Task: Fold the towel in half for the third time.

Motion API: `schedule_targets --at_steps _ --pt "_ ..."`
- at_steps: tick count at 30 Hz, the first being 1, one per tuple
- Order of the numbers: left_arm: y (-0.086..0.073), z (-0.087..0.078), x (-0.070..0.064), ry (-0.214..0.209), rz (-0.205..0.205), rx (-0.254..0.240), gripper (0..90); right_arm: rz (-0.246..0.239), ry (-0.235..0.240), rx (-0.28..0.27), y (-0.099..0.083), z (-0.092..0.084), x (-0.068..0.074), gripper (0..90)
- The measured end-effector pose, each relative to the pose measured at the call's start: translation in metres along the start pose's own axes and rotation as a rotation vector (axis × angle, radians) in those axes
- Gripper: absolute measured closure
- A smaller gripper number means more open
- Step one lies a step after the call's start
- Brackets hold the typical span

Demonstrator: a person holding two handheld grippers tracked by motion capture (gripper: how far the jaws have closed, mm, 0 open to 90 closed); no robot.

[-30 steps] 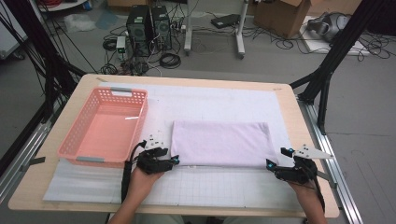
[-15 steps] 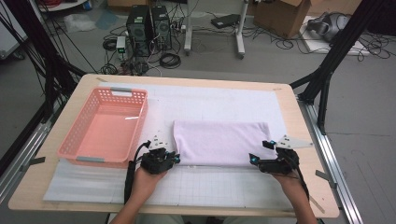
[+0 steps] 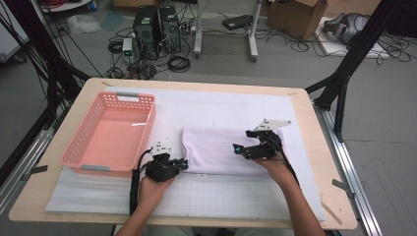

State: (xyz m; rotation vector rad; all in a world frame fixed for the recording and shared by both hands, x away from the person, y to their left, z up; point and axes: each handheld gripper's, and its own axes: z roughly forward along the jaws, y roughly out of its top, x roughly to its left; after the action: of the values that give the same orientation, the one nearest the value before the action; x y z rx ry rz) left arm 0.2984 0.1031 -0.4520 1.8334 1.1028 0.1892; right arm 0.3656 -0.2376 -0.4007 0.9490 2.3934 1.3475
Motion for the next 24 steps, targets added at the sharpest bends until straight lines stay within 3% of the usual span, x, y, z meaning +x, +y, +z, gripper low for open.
schedule_targets --at_steps 11,16,24 --pt "-0.001 -0.005 0.000 -0.002 -0.005 -0.009 81.9 -0.085 0.091 0.063 0.044 0.075 0.017 21.3" --pt "-0.002 -0.005 0.001 0.001 -0.006 -0.007 81.9 -0.125 0.097 0.098 0.055 0.106 0.022 22.9" --pt "-0.003 -0.006 0.001 0.002 -0.013 -0.006 82.3 -0.136 0.090 0.164 0.059 0.138 0.025 29.2"
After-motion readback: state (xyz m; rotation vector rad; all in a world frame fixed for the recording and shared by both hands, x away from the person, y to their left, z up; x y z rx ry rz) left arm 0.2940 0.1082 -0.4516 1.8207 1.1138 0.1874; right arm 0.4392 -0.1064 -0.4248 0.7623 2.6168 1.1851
